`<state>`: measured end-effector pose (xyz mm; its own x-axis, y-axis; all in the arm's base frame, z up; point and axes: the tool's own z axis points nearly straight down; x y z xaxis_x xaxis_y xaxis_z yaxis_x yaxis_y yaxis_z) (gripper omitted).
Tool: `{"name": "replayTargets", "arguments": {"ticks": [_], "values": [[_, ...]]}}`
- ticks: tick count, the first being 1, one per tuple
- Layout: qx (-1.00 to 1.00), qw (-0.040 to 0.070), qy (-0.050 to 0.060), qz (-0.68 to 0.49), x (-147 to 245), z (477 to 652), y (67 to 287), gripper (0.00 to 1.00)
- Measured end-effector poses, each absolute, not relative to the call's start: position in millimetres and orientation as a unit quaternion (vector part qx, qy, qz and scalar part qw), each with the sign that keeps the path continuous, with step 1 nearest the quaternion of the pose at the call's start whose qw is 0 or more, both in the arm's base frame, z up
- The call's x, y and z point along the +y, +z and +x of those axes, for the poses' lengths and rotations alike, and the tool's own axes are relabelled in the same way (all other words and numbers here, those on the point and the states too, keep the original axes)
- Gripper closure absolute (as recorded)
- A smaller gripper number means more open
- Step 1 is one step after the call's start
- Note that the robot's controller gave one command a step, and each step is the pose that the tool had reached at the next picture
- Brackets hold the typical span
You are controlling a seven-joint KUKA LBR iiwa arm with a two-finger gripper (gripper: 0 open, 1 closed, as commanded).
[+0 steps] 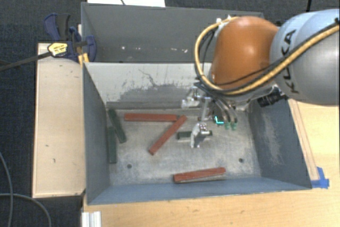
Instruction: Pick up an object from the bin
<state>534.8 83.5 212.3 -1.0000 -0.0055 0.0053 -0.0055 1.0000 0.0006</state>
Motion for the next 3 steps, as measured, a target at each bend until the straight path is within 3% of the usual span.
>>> {"name": "replayTargets", "arguments": {"ticks": [1, 3], "values": [[-1.0, -0.001, -0.001, 0.002, 83.1, 536.5, 216.0, 0.0], [-0.996, -0.004, 0.0, 0.085, 101.6, 549.2, 106.0, 0.0]]}}
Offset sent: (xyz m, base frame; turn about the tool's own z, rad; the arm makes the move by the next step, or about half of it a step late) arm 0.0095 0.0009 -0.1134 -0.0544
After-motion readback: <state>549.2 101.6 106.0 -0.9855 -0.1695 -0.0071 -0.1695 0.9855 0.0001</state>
